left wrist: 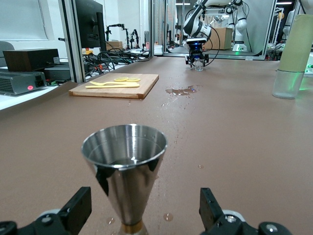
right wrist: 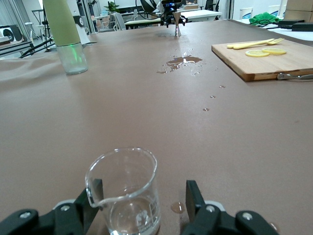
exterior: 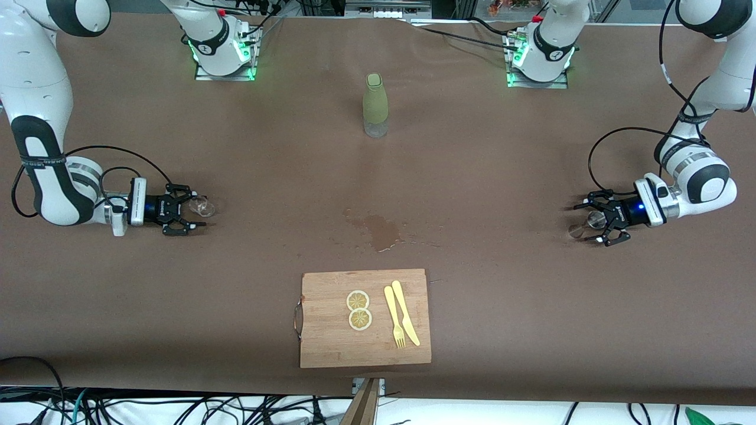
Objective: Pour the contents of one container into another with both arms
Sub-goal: 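Close the right gripper on the beaker while the left gripper grips the jigger, then lift the beaker with the right gripper while the left gripper raises the jigger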
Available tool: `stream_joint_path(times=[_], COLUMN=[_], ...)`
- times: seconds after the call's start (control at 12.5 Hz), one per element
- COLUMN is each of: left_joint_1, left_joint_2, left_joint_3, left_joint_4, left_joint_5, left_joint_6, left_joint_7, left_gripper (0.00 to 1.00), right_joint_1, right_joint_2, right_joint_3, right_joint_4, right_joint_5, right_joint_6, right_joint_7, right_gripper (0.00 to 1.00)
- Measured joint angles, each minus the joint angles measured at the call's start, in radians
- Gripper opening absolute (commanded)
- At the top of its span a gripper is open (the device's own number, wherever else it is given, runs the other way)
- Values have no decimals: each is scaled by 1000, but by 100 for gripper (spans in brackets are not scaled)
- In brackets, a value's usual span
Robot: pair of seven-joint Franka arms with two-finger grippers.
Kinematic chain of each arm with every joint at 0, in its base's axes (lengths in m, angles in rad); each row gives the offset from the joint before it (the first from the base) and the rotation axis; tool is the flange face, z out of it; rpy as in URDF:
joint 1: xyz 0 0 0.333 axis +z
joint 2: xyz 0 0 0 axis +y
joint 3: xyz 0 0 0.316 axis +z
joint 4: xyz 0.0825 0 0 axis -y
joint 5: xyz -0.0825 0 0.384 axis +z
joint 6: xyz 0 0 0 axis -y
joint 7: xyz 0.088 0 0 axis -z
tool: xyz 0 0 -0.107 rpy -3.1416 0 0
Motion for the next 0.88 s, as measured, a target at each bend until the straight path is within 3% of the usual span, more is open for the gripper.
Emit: stream_joint_path(times=[0.08, 0.32, 0.4, 0.88], left_joint_1=[-7, -26, -29, -34], left_joint_2=[2, 6, 6, 7], left_joint_3=[0, 0, 0, -7], left_joint_4=[1, 5, 7, 13], left_joint_5=[-9, -27, -29, -47], left_joint_6=[0, 0, 0, -3], left_joint_7=[0, 0, 0, 0], left_gripper=[50, 6, 0, 0], right_joint_1=[0, 0, 0, 40], right_joint_2=[0, 0, 0, 0], right_joint_3=[0, -1, -1, 2], right_joint_4=[0, 0, 1, 92], right_joint_5=[0, 0, 0, -40], right_joint_6=[0, 0, 0, -27], right_joint_7=[0, 1, 1, 147], right_gripper=[53, 35, 31, 26])
